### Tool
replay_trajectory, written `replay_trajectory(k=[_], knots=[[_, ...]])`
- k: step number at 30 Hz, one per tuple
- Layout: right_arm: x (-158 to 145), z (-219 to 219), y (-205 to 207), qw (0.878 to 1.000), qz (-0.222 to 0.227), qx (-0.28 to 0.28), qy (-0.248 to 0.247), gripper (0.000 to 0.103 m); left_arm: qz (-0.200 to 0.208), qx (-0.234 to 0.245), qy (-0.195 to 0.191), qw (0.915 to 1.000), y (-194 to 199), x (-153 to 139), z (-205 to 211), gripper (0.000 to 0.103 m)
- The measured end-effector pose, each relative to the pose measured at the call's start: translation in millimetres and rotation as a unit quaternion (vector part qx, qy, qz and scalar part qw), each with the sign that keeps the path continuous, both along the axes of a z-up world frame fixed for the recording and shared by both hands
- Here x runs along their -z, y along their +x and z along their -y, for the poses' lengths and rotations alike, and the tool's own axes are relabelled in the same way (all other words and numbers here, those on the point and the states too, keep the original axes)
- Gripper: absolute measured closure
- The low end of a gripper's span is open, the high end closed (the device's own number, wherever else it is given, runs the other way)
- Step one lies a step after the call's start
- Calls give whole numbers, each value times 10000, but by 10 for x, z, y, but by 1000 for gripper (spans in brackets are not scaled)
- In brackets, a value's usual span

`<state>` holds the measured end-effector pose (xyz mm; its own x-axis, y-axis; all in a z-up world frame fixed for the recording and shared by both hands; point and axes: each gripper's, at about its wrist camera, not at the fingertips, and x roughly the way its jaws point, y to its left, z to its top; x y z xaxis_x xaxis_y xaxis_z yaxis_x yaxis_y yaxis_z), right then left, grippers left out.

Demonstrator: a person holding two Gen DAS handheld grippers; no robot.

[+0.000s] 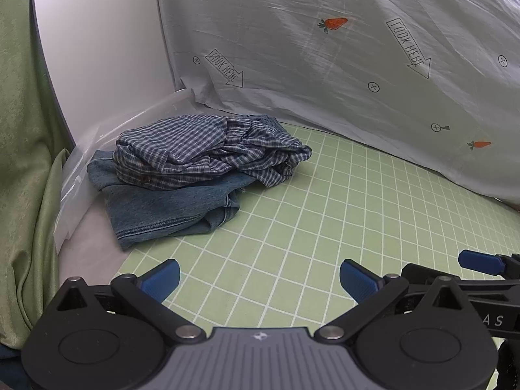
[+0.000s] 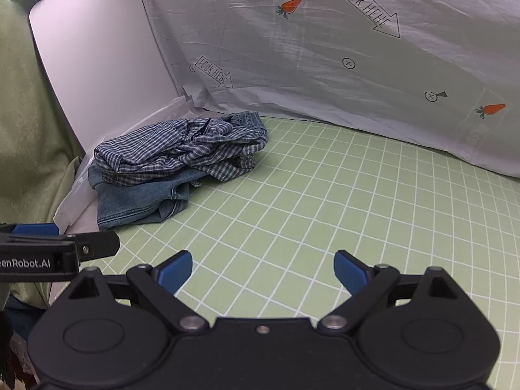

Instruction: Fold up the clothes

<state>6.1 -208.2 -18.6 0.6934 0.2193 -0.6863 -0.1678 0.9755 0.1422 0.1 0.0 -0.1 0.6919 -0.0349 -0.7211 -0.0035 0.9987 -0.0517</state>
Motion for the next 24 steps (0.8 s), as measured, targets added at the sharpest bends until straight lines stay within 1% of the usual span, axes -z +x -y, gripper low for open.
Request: replay_trajectory(k=[12,24], knots=[[32,15,7,10000,-1,41,-37,8,-23,141,-29,9999,22,16,-8,0],[29,-6,14,10000,-39,20,-24,8,-72,74,7,9999,17,24,-4,0]])
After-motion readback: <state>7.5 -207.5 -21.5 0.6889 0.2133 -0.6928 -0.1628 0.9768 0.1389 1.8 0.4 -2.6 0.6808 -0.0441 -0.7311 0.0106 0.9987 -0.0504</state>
